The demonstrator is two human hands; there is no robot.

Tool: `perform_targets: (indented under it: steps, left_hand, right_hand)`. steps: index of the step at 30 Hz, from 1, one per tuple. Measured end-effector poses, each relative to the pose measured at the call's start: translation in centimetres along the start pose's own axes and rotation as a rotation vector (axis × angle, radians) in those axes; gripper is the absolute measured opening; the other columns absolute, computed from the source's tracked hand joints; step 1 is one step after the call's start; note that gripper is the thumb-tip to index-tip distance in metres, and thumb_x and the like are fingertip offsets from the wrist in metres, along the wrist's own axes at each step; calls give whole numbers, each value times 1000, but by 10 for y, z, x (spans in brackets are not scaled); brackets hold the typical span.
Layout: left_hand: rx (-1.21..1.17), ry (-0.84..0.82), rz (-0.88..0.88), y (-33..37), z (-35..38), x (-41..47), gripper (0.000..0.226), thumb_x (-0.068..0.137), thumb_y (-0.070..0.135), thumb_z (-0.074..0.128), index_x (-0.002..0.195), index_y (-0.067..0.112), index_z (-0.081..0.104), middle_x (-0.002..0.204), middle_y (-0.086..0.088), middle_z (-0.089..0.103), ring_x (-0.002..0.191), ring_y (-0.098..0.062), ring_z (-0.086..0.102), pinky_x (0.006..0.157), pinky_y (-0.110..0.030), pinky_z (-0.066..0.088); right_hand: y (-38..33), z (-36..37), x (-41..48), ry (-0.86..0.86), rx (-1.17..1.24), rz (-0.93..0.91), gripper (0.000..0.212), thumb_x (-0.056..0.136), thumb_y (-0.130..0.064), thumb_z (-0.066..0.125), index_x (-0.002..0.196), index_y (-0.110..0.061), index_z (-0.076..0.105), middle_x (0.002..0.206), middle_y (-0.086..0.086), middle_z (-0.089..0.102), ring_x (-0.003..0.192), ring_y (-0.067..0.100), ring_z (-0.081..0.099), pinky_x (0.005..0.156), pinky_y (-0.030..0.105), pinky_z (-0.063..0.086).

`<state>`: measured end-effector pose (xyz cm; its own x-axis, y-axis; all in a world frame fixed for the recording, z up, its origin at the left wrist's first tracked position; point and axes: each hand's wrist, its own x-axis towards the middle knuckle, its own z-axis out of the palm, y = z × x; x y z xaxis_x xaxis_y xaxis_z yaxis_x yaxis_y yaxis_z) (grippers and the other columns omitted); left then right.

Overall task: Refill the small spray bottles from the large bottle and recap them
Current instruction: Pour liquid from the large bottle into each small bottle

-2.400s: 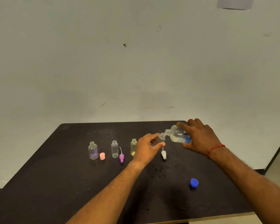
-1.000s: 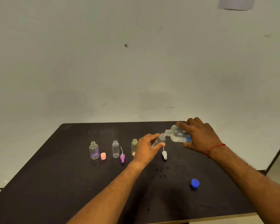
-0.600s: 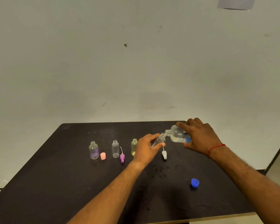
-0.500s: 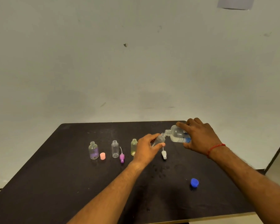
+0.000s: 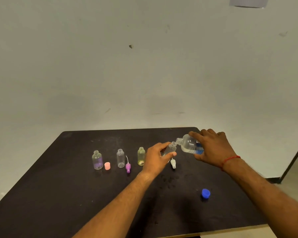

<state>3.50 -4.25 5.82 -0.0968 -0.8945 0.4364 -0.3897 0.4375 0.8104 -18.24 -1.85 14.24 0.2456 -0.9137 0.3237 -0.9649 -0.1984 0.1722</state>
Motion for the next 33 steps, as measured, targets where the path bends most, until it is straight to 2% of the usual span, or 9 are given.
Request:
perform_targets:
  steps: [5,10,17,20,25,33]
  left_hand:
    - [-32,-13,-1,-6,5,3,44,85,33,80,127,27,69,109,13,71,100,-3,65,88,-20,54]
    - [-58,-17,-20,-15,11,6,42,85,31,79,126,29,69,111,20,72,103,1,66,92,-22,55]
    - [-17,-19,-117,-38,24,15,34,86,28,78,119,27,69,107,12,73,101,-4,67,94,-30,56]
    - [11,-34,-172,-49,29,20,32,87,29,77,118,27,68,109,9,73,102,-7,67,94,-33,57]
    - [53,-44,-243,-65,37,28,28,88,28,76,114,28,66,108,5,74,100,-12,69,93,-39,58]
    - [109,-60,-288,-81,45,37,29,89,26,74,114,26,59,114,0,71,104,-17,69,97,-41,56]
  right_hand:
    - [-4,13,-4,-5,93,48,77,78,-56,67,143,-37,30,131,-7,55,118,17,51,101,41,36]
    - [-10,29,-11,12,263,139,74,77,-59,70,138,-34,37,129,-9,59,114,16,57,99,41,39]
    - [-10,54,-19,76,625,316,71,67,-51,81,126,-32,47,114,-3,67,98,20,64,81,35,54]
    - [-8,67,-25,110,717,361,68,65,-52,82,121,-34,48,110,-6,66,96,18,64,82,37,56]
    - [-8,79,-31,149,823,421,70,64,-48,86,121,-30,49,103,-9,63,91,15,63,82,33,55]
    - [-10,95,-33,162,930,451,72,63,-44,87,123,-29,49,110,-6,65,99,16,64,90,35,55]
